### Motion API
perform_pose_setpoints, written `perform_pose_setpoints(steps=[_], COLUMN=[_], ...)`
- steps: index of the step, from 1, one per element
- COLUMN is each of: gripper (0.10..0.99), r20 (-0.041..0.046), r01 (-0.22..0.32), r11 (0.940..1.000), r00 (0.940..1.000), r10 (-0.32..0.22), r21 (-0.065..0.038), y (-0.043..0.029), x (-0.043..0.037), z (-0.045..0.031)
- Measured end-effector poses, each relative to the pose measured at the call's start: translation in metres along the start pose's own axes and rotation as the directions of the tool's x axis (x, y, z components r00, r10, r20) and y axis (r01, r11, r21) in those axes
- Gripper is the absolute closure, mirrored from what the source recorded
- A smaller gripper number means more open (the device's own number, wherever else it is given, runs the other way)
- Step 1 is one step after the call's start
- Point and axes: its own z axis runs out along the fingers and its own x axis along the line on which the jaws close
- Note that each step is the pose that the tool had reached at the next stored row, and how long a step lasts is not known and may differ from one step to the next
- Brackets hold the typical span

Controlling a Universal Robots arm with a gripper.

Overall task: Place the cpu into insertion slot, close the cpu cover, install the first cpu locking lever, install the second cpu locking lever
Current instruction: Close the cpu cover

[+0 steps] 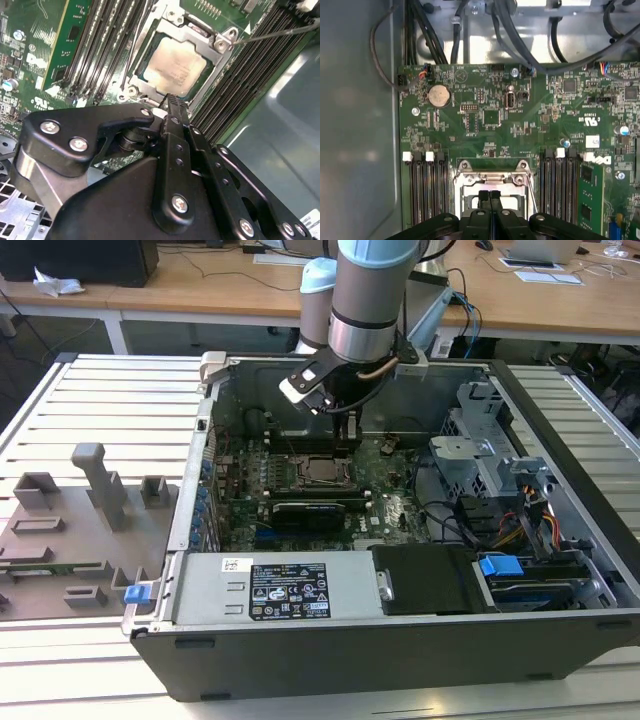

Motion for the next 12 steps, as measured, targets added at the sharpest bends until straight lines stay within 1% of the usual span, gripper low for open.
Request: perform_pose_setpoints(steps=[12], gripper=[0.980], r20=[0.0001], r01=[0.000], r11=[1.0000], r00=[1.0000], r10=[0.000], r21=[0.000], y=[-0.0161], x=[-0.0004], z=[0.0005])
